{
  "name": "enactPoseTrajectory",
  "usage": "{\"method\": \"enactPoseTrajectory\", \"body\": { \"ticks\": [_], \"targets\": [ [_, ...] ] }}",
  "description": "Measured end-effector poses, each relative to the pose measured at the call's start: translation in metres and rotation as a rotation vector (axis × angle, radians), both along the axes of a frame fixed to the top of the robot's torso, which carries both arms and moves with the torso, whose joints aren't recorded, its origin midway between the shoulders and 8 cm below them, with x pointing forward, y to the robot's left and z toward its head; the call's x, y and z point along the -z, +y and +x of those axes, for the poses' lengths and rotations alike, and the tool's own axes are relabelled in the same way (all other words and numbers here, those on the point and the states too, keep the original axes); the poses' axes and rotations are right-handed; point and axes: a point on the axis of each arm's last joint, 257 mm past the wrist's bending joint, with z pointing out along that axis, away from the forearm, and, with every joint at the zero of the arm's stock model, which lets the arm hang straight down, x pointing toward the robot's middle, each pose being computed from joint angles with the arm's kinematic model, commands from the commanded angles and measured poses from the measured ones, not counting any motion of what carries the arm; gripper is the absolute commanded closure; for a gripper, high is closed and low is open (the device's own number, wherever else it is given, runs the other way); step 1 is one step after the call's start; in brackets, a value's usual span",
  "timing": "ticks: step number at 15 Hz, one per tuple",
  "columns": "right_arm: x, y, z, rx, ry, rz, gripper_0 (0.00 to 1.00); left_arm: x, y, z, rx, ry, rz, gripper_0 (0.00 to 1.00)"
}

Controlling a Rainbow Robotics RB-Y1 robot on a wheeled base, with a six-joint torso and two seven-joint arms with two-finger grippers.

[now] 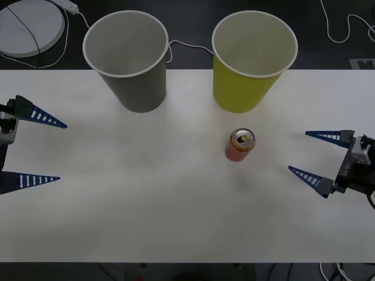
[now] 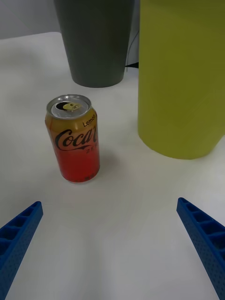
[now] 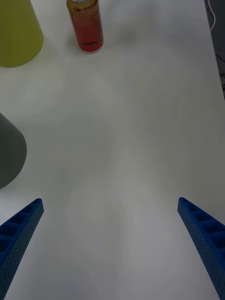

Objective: Put the can into the green bin and the plastic bottle into the gray bin

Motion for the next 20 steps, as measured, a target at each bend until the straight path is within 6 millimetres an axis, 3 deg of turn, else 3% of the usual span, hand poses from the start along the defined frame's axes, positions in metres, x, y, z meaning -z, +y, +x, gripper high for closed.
{"method": "enactPoseTrajectory", "body": {
  "ticks": [7,14,20],
  "targets": [
    [0.022,0.038,0.008,0.04,0.001,0.099,0.0,0.0,0.0,0.0,0.0,0.0,0.0,0.0],
    [0.032,0.072,0.014,0.012,-0.038,0.086,0.0,0.0,0.0,0.0,0.0,0.0,0.0,0.0],
    [0.046,0.097,0.034,0.009,-0.061,0.103,0.0,0.0,0.0,0.0,0.0,0.0,0.0,0.0]
  ]
}}
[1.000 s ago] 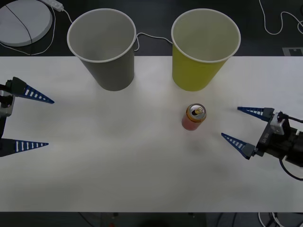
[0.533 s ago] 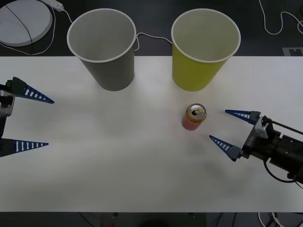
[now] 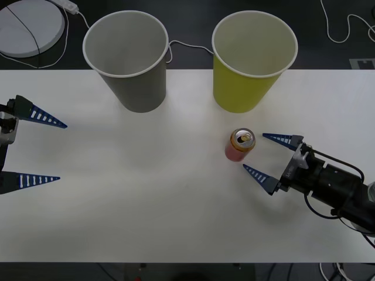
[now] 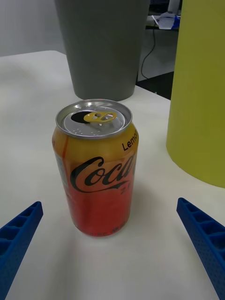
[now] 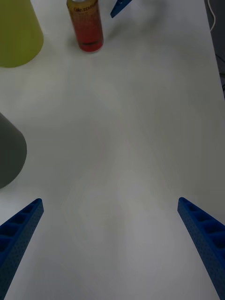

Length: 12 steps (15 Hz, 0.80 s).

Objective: Put the can into the green bin and the plastic bottle into the gray bin

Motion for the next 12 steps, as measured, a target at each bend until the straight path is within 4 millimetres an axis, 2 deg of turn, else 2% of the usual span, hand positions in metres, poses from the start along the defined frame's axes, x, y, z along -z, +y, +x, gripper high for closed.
{"method": "enactPoseTrajectory", "body": {
  "ticks": [12],
  "targets": [
    [0.0,0.057,0.03,0.009,-0.04,-0.013,0.0,0.0,0.0,0.0,0.0,0.0,0.0,0.0]
  ]
}}
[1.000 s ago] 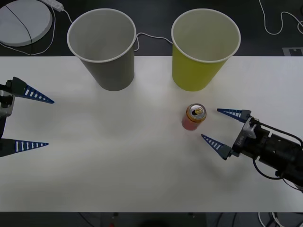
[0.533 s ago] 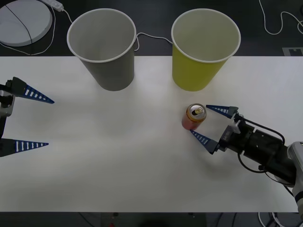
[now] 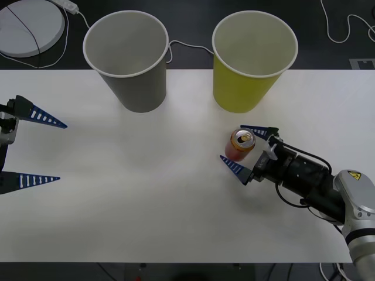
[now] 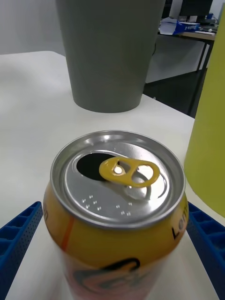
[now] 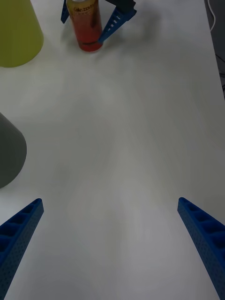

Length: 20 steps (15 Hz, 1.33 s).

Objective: Put the can into the green bin and the plastic bottle into the gray bin

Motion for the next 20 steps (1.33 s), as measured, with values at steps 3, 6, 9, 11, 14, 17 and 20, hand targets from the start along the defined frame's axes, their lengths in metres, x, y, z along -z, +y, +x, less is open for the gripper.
{"method": "enactPoseTrajectory", "body": {
  "ticks": [3,6,9,11,14,17,20],
  "targets": [
    [0.0,0.003,0.001,0.0,0.0,0.0,0.0,0.0,0.0,0.0,0.0,0.0,0.0,0.0],
    [0.001,0.004,0.0,-0.004,-0.001,-0.004,0.83,0.0,0.0,0.0,0.0,0.0,0.0,0.0],
    [0.002,0.006,0.001,-0.003,-0.001,-0.007,1.0,0.0,0.0,0.0,0.0,0.0,0.0,0.0],
    [0.003,0.007,0.0,-0.006,0.003,-0.005,1.0,0.0,0.0,0.0,0.0,0.0,0.0,0.0],
    [0.001,0.006,-0.003,-0.023,0.008,-0.005,1.0,0.0,0.0,0.0,0.0,0.0,0.0,0.0],
    [-0.008,-0.002,-0.008,-0.059,0.0,-0.024,1.0,0.0,0.0,0.0,0.0,0.0,0.0,0.0],
    [-0.019,-0.016,-0.017,-0.098,0.044,-0.058,1.0,0.0,0.0,0.0,0.0,0.0,0.0,0.0]
  ]
}}
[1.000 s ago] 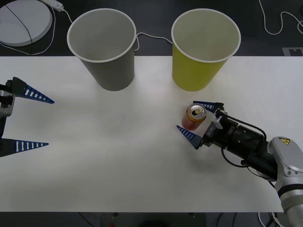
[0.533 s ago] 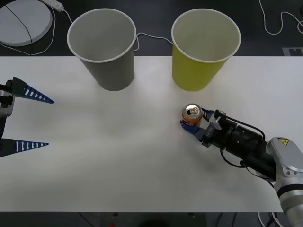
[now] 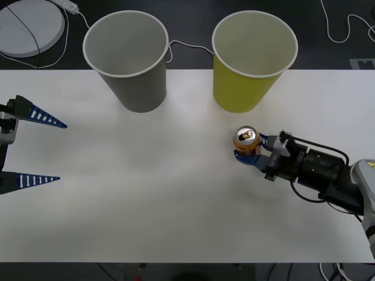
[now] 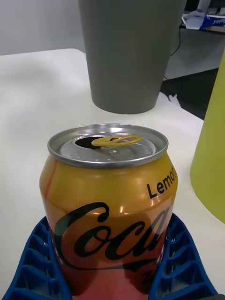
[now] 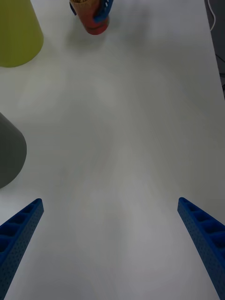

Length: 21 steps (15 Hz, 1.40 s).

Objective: Put the can into the green bin and the plastic bottle into the gray bin

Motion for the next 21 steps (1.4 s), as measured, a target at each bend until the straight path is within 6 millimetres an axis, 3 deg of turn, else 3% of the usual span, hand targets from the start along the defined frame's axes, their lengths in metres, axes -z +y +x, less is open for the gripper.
{"method": "enactPoseTrajectory", "body": {
  "ticks": [5,13,21],
  "targets": [
    [-0.025,-0.027,-0.026,0.031,0.097,-0.069,1.0,0.0,0.0,0.0,0.0,0.0,0.0,0.0],
    [-0.084,-0.062,-0.066,0.128,0.302,-0.143,1.0,0.0,0.0,0.0,0.0,0.0,0.0,0.0],
    [-0.143,-0.099,-0.089,0.235,0.474,-0.182,1.0,0.0,0.0,0.0,0.0,0.0,0.0,0.0]
  ]
}}
